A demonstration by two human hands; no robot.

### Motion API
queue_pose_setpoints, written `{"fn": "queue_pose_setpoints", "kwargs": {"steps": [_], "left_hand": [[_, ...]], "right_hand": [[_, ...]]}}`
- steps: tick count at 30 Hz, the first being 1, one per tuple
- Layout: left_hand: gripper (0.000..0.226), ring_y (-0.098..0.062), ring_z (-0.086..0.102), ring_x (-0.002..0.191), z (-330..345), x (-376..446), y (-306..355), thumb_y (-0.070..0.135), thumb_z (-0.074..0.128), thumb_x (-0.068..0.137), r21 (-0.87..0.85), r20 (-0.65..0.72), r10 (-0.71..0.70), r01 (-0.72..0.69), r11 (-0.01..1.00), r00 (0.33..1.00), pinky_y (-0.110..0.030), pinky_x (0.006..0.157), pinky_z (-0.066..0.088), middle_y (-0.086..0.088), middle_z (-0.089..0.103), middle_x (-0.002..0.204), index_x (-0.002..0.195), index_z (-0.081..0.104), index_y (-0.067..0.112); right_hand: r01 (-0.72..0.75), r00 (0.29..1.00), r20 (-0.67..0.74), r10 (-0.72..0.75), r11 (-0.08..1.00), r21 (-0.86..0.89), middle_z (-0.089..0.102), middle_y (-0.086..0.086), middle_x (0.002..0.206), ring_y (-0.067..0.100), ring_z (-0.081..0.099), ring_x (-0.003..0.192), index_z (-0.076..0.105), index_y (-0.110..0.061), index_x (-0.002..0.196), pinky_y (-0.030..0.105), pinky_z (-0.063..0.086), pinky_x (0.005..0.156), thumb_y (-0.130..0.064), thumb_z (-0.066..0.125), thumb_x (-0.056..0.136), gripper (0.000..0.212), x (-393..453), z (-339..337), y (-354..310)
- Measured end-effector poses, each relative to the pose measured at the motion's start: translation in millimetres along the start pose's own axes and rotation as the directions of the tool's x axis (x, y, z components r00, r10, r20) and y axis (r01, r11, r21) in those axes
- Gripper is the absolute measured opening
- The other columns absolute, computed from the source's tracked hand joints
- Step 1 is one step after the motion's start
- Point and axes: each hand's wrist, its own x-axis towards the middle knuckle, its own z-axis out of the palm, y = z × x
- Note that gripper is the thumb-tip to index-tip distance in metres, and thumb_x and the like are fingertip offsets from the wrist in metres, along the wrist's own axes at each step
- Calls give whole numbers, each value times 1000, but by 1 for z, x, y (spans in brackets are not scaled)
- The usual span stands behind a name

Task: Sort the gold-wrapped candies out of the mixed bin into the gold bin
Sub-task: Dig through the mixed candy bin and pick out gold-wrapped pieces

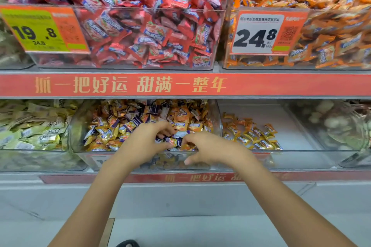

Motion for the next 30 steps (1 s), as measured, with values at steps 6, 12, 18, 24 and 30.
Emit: {"fn": "queue_pose_setpoints", "kwargs": {"steps": [6,12,18,24,30], "left_hand": [[16,11,55,80,-12,-8,-3,22,66,88,65,96,42,-49,997,994,-4,66,39,18,64,94,103,70,24],[28,-9,63,95,-15,-9,-7,11,62,90,172,145,12,-38,984,989,-27,86,50,4,69,111,115,68,21],[15,8,53,63,-16,-6,-4,12,68,86,129,91,-3,-9,992,996,0,59,39,2,72,95,99,76,15],[5,-5,59,77,-13,2,-7,13,70,85,157,156,23,-48,986,987,-17,70,47,5,66,89,86,71,18],[10,-1,53,73,-17,-1,5,18,63,89,-97,-169,25,-42,994,985,-12,63,39,7,57,83,80,59,20]], "right_hand": [[54,993,-114,-33,982,183,55,-11,96,10,51,92,67,-22,103,26,38,69,-29,69,86,18,-5,-3,5],[203,842,-538,39,901,383,66,-22,88,-6,57,83,72,-30,83,18,43,73,-13,68,86,17,-33,-2,15],[152,511,-797,322,879,453,70,-15,78,-3,58,65,69,-30,84,7,40,61,-12,68,85,18,-59,-7,71],[46,578,-777,250,940,337,66,-19,84,-4,58,75,73,-24,97,6,40,66,-26,63,90,12,-43,5,63],[335,753,-657,-40,882,330,59,-21,102,5,58,71,62,-37,114,20,51,68,-30,67,87,29,-32,9,-5]]}}
